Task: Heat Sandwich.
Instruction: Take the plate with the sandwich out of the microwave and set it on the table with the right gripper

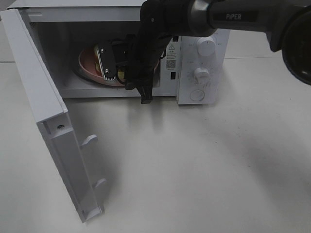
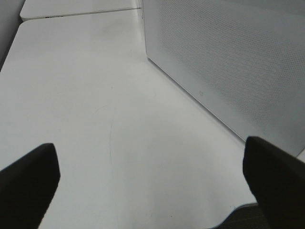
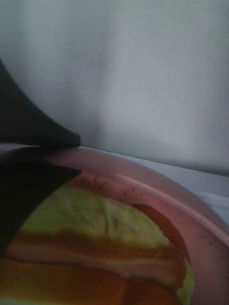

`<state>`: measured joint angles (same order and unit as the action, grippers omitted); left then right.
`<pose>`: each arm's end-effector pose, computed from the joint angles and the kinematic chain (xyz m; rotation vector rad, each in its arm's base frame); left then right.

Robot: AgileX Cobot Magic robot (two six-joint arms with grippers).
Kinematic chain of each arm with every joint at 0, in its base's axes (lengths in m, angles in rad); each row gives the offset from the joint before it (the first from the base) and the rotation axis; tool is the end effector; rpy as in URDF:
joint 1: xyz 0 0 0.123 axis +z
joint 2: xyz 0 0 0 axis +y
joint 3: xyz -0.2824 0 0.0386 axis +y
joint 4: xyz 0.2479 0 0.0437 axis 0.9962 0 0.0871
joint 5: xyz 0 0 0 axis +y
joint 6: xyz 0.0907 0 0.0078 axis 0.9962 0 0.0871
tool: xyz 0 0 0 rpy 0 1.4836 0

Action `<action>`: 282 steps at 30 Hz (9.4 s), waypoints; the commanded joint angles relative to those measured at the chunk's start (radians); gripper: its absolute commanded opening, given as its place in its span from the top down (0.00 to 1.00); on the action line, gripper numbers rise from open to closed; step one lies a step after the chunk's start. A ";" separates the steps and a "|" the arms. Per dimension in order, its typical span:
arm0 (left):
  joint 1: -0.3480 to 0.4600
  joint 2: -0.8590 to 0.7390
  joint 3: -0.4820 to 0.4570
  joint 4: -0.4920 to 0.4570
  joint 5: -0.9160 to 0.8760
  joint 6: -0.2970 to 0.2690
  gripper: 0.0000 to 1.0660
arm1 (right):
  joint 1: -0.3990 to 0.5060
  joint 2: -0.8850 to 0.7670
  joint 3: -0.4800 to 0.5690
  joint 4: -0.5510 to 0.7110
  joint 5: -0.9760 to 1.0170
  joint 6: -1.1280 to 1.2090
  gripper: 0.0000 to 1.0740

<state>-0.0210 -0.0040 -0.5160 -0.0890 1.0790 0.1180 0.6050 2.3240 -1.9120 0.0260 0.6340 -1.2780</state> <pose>-0.0084 -0.0070 0.2803 0.1478 2.0343 -0.0456 0.4254 0.2959 0.1688 -2.0466 1.5153 -0.2392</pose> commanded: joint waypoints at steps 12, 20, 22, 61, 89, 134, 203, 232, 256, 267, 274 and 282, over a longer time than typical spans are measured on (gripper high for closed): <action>-0.007 -0.008 -0.001 -0.006 -0.006 -0.003 0.06 | -0.005 -0.198 0.267 -0.015 -0.158 -0.073 1.00; -0.007 -0.008 -0.001 -0.006 -0.006 -0.003 0.06 | 0.014 -0.300 0.447 -0.015 -0.269 -0.098 1.00; -0.007 -0.008 -0.001 -0.006 -0.006 -0.003 0.06 | 0.014 -0.319 0.484 -0.015 -0.279 -0.098 1.00; -0.007 -0.008 -0.001 -0.006 -0.006 -0.003 0.06 | 0.072 -0.791 1.069 -0.079 -0.332 -0.143 1.00; -0.007 -0.008 -0.001 -0.006 -0.006 -0.003 0.06 | 0.072 -1.205 1.374 -0.168 -0.215 -0.054 1.00; -0.007 -0.008 -0.001 -0.006 -0.006 -0.003 0.06 | 0.072 -1.323 1.408 -0.598 0.216 1.188 0.99; -0.007 -0.008 -0.001 -0.006 -0.006 -0.003 0.06 | 0.069 -0.695 1.185 -0.705 0.161 1.924 0.96; -0.007 -0.008 -0.001 -0.006 -0.006 -0.003 0.06 | 0.045 -0.474 1.185 -0.804 0.050 2.146 0.95; -0.007 -0.008 -0.001 -0.006 -0.006 -0.003 0.06 | 0.045 -0.474 1.185 -0.802 0.035 2.146 0.84; -0.007 -0.008 -0.001 -0.006 -0.006 -0.003 0.06 | 0.045 -0.474 1.185 -0.802 0.035 2.146 0.79; -0.007 -0.008 -0.001 -0.006 -0.006 -0.003 0.06 | 0.045 -0.474 1.185 -0.801 0.035 2.142 0.75; -0.007 -0.008 -0.001 -0.006 -0.006 -0.003 0.06 | 0.045 -0.495 1.185 -0.779 0.037 2.114 0.59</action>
<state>-0.0210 -0.0050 -0.5160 -0.0890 1.0790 0.1180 0.6540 1.8350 -0.7270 -0.7620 0.6810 0.8480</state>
